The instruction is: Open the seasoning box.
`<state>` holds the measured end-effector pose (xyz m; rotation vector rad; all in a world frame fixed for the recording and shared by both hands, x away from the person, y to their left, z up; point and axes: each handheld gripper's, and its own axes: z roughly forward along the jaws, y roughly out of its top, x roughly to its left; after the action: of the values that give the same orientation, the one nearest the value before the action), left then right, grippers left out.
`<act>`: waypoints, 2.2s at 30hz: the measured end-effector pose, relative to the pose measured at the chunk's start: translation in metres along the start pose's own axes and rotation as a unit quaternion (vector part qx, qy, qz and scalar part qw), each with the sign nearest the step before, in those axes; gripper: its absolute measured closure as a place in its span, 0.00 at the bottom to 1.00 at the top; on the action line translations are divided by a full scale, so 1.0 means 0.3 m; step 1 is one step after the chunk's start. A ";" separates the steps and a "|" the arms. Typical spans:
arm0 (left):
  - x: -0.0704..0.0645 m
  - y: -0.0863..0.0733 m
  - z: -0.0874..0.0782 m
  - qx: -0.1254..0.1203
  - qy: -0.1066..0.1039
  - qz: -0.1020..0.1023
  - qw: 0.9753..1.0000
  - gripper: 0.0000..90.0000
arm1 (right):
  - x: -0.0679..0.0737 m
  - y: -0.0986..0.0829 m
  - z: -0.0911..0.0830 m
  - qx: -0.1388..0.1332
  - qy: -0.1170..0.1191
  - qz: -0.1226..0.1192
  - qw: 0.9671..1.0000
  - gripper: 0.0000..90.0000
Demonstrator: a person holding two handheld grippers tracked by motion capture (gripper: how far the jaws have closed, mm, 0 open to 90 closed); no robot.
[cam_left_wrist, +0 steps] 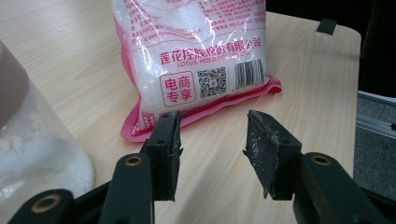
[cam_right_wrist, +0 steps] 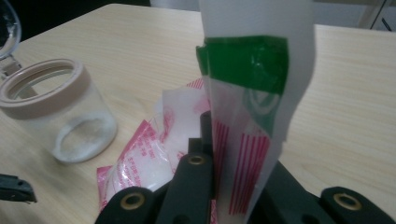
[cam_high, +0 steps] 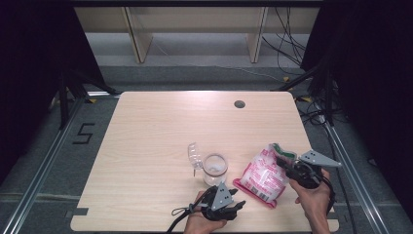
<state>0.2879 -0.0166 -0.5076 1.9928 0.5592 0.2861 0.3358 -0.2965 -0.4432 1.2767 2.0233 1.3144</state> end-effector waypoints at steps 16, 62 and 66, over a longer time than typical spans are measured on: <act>0.010 -0.004 0.000 -0.002 0.030 0.003 1.000 0.56 | 0.071 0.098 -0.023 -0.016 0.054 -0.038 0.998 1.00; -0.023 0.068 0.168 -0.110 0.172 0.013 0.979 0.69 | 0.235 0.387 -0.138 0.020 0.078 -0.140 0.987 1.00; -0.024 0.067 0.170 -0.108 0.176 0.021 0.978 0.79 | 0.247 0.413 -0.122 0.023 0.073 -0.147 0.986 1.00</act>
<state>0.3087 -0.0674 -0.5134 1.7526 0.6771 0.7072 0.3307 -0.2343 -0.3081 0.8759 2.2516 1.2574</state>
